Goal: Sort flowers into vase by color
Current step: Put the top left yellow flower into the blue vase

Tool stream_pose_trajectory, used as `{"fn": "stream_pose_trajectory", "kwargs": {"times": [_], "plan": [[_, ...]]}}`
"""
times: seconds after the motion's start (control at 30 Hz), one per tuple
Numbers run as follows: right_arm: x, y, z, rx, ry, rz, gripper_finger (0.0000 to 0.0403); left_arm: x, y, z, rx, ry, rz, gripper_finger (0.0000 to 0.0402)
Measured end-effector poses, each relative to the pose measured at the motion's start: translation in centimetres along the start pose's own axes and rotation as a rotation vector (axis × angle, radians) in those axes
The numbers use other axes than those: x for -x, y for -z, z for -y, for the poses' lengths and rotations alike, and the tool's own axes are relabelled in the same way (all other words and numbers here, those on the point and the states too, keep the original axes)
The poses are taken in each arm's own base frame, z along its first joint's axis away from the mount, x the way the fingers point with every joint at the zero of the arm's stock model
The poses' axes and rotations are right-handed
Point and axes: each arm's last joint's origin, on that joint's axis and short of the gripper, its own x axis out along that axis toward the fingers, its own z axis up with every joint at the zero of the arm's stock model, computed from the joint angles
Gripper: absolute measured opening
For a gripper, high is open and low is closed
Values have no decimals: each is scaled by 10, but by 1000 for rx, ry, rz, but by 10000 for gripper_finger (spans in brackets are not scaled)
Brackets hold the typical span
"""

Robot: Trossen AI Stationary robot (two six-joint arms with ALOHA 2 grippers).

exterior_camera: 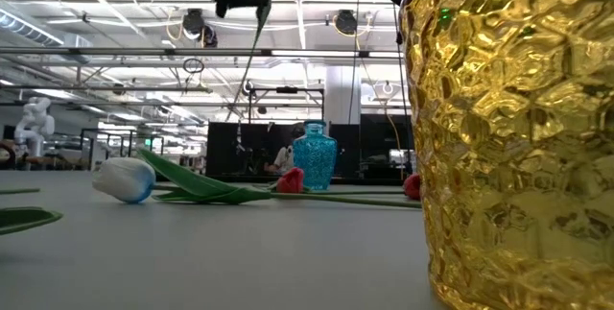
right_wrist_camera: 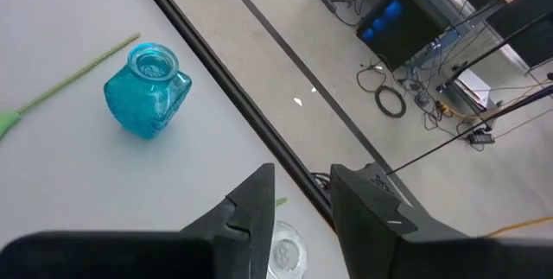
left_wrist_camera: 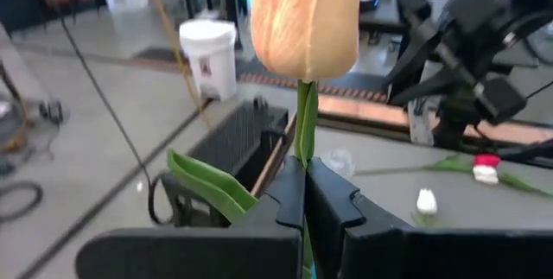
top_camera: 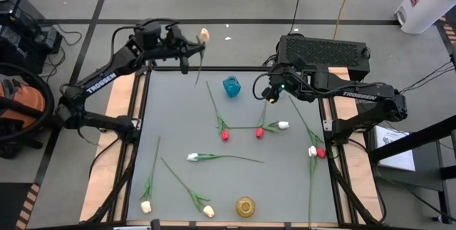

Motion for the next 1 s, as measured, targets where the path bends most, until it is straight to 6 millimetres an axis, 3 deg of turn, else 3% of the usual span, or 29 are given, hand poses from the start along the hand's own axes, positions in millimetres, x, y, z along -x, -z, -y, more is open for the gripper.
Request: {"fn": "stream_pose_trajectory", "kwargs": {"times": [0.5,1.0], "plan": [[0,1,0,-9,2,-12,105,-12,-28,14,-133,71,283,4],[0,5,1,-21,7,-44,105,-52,-11,3,-138,97,291,4]]}}
